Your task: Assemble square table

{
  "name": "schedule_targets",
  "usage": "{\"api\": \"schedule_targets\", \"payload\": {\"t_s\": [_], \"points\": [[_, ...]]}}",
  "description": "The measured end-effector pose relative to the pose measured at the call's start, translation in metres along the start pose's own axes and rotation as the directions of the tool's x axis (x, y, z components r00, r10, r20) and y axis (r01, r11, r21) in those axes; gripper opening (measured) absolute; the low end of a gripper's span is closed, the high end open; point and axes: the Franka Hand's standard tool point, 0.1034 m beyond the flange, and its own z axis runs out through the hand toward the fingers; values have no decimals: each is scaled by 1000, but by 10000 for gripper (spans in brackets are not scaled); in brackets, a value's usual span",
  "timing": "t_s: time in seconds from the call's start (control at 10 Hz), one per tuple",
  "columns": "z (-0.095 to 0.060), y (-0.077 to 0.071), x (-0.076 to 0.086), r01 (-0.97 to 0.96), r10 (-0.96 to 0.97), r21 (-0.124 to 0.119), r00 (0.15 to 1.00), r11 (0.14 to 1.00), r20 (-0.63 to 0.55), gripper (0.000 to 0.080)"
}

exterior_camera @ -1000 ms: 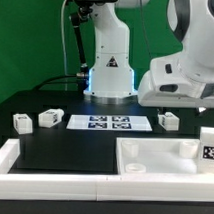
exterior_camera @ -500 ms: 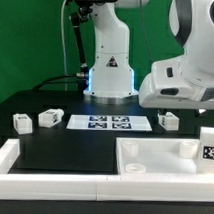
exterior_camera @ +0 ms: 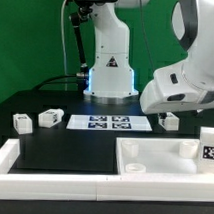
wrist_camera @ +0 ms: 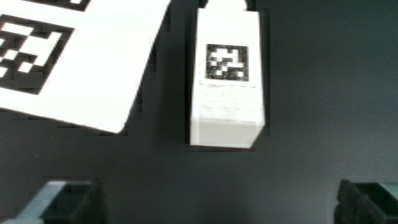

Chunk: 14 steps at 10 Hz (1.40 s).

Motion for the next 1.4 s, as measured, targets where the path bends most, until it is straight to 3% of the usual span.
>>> {"api": "schedule_targets", "payload": {"t_s": [0.1,0.4,0.7,1.0,1.2,1.4], "points": [[2,0,0,-1,1,0,1000,1000,3,649],[32,-4,-17,-10,12,-39,998,999,67,649],[30,-1,-15,-17,19,-31,998,999,64,649],[53,2,-9,-65,68,-35,991,997,111,649],[57,1,-9,-85,89,-39,989,996,119,649],[58,2,-9,-87,91,-37,989,996,120,412]]}}
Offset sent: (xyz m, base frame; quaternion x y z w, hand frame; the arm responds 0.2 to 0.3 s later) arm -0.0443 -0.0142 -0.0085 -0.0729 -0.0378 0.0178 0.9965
